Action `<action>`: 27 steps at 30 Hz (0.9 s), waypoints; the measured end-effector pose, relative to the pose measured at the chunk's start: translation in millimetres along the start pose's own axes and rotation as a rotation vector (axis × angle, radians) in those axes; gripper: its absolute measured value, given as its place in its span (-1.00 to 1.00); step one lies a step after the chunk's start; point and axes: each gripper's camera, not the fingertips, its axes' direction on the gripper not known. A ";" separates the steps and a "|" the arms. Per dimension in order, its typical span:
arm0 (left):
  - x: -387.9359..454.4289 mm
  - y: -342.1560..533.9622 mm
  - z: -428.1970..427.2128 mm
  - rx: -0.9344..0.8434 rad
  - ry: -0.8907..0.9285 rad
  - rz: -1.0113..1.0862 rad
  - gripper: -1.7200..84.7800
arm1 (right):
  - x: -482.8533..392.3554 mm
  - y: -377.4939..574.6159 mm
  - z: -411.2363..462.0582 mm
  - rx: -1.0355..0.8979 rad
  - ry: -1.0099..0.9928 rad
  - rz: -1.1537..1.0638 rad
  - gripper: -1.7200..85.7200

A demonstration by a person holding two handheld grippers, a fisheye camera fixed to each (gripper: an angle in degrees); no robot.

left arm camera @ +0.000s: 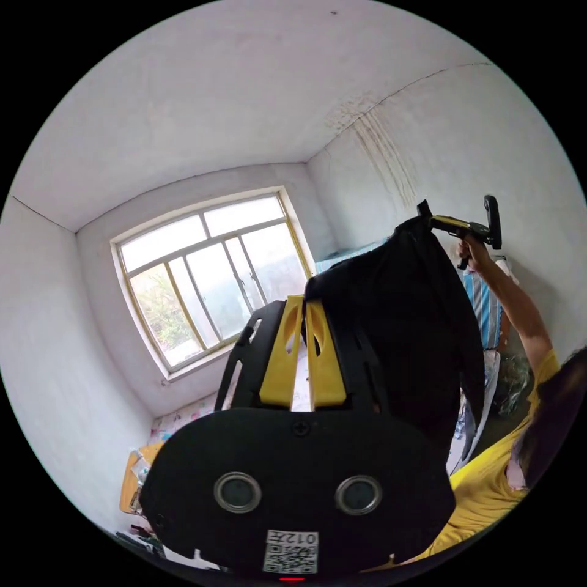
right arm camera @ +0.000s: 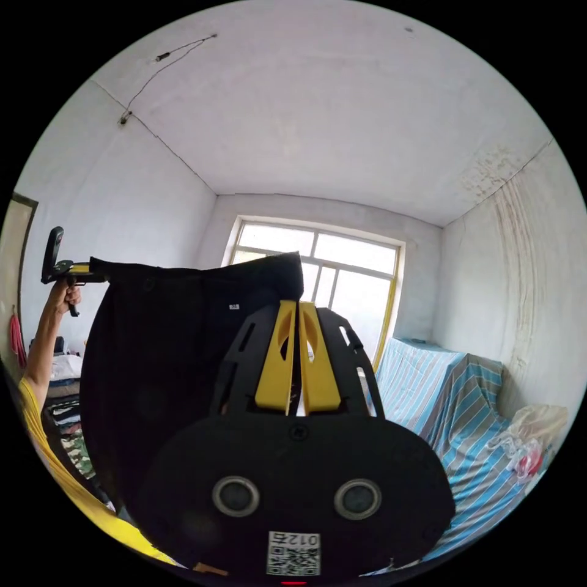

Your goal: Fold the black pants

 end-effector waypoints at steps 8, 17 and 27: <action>-64.4 102.8 221.4 -0.298 0.092 -0.146 -0.97 | 44.9 62.4 283.1 -0.310 -0.078 0.115 -0.95; -118.5 327.2 516.3 -0.603 0.203 -0.380 -0.97 | 81.0 232.7 622.4 -0.656 -0.186 0.332 -0.95; -150.3 595.4 735.2 -0.917 0.237 -0.622 -0.97 | 66.3 389.6 896.1 -0.957 -0.243 0.419 -0.94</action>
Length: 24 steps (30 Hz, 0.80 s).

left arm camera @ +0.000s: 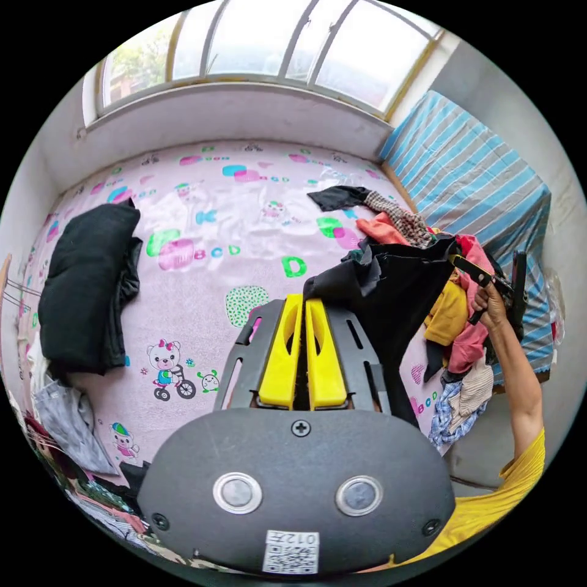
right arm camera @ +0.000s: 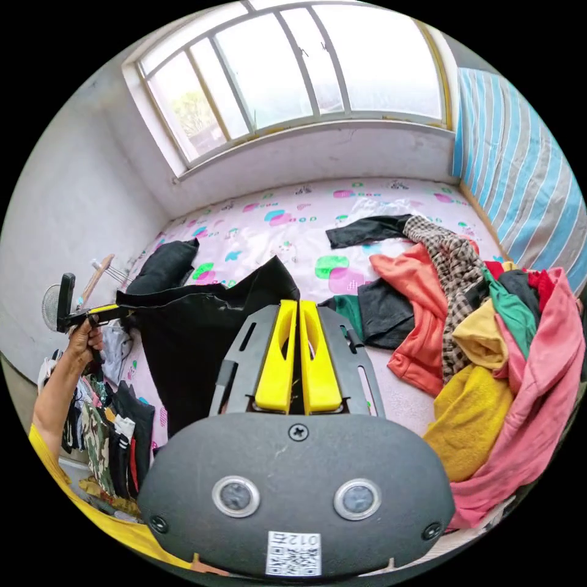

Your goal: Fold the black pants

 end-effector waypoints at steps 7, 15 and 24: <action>-88.4 5.1 89.4 -0.015 0.024 -0.146 -0.95 | 12.1 -82.6 105.1 -0.052 0.034 0.050 -0.88; -161.5 71.5 80.7 0.055 -0.006 -0.294 -0.91 | 35.8 -114.1 142.9 -0.161 0.170 0.164 -0.74; -154.2 332.3 24.1 -0.128 0.242 -0.237 -0.92 | -63.7 22.4 102.9 -0.373 -0.248 -0.135 -0.80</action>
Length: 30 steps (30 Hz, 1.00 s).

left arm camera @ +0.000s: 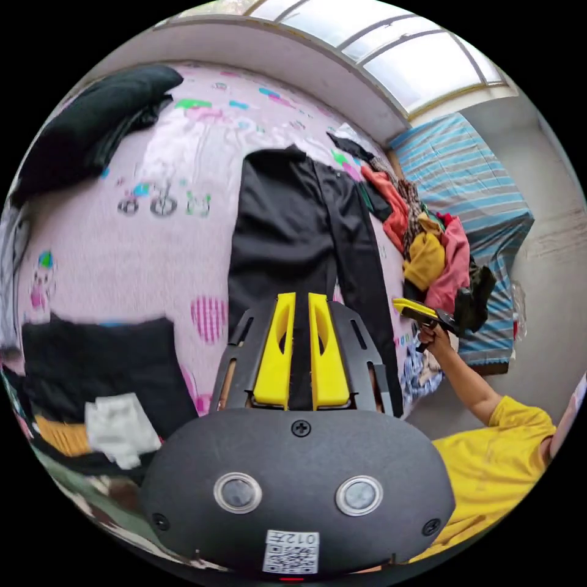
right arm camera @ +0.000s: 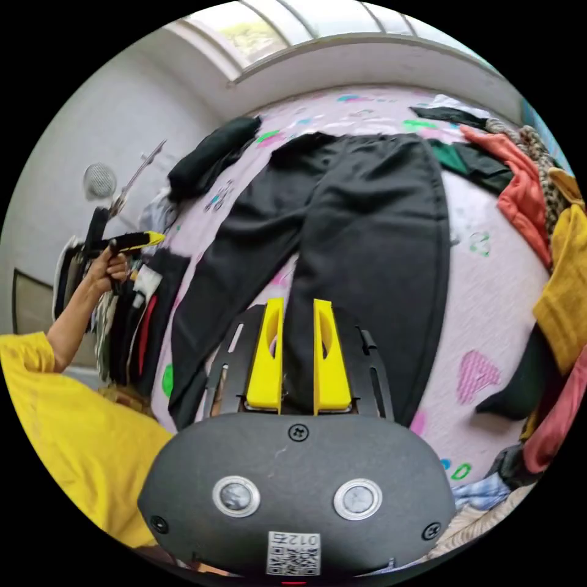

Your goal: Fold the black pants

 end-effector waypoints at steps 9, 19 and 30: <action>-30.2 291.0 45.2 -0.296 0.008 -0.230 -0.92 | -162.8 118.1 62.5 -0.247 -0.092 -0.258 -0.76; -70.9 375.2 35.6 -0.273 0.082 -0.285 -0.91 | -248.5 116.1 112.4 -0.357 0.098 -0.552 -0.71; -120.5 424.4 -11.2 -0.142 0.292 -0.359 -0.87 | -146.1 53.1 50.9 -0.123 -0.658 0.160 -0.91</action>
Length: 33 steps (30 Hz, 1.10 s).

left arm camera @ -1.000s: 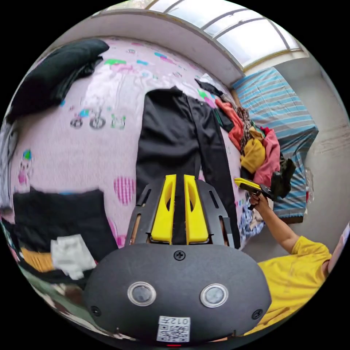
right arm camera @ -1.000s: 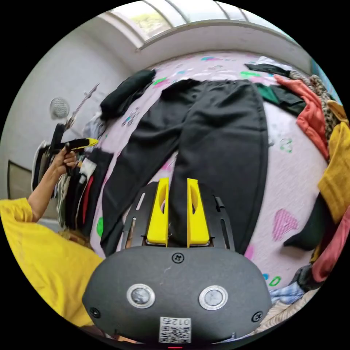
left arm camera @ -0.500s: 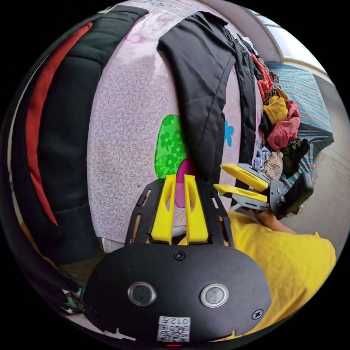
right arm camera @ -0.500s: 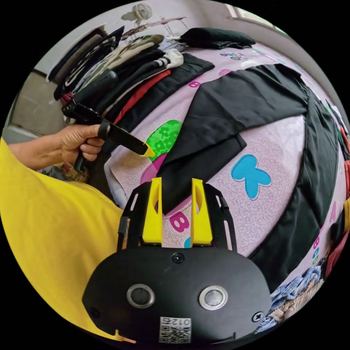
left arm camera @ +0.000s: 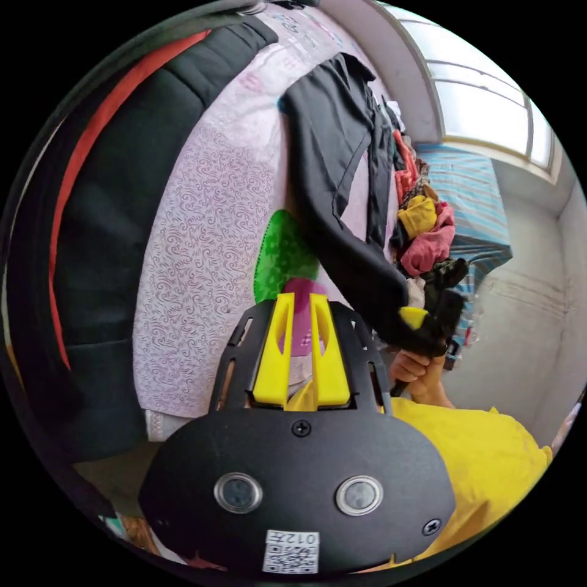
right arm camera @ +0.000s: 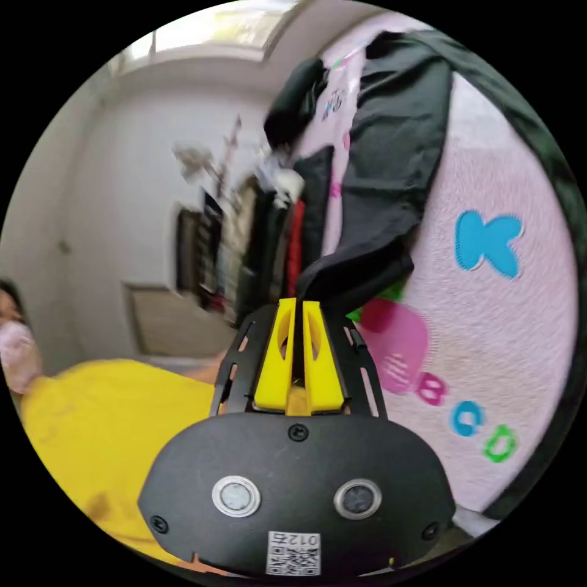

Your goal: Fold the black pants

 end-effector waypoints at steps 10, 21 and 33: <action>-38.1 30.9 17.0 0.082 0.680 0.007 -0.83 | 99.3 44.0 -23.2 0.266 -0.683 0.400 -0.90; -25.7 78.8 0.5 0.007 0.368 0.126 -0.95 | 103.9 46.2 0.3 -0.130 0.246 0.349 -0.75; 11.5 117.6 3.9 -0.087 0.014 0.277 -0.95 | -4.0 12.7 143.8 -0.291 0.734 -0.554 -0.65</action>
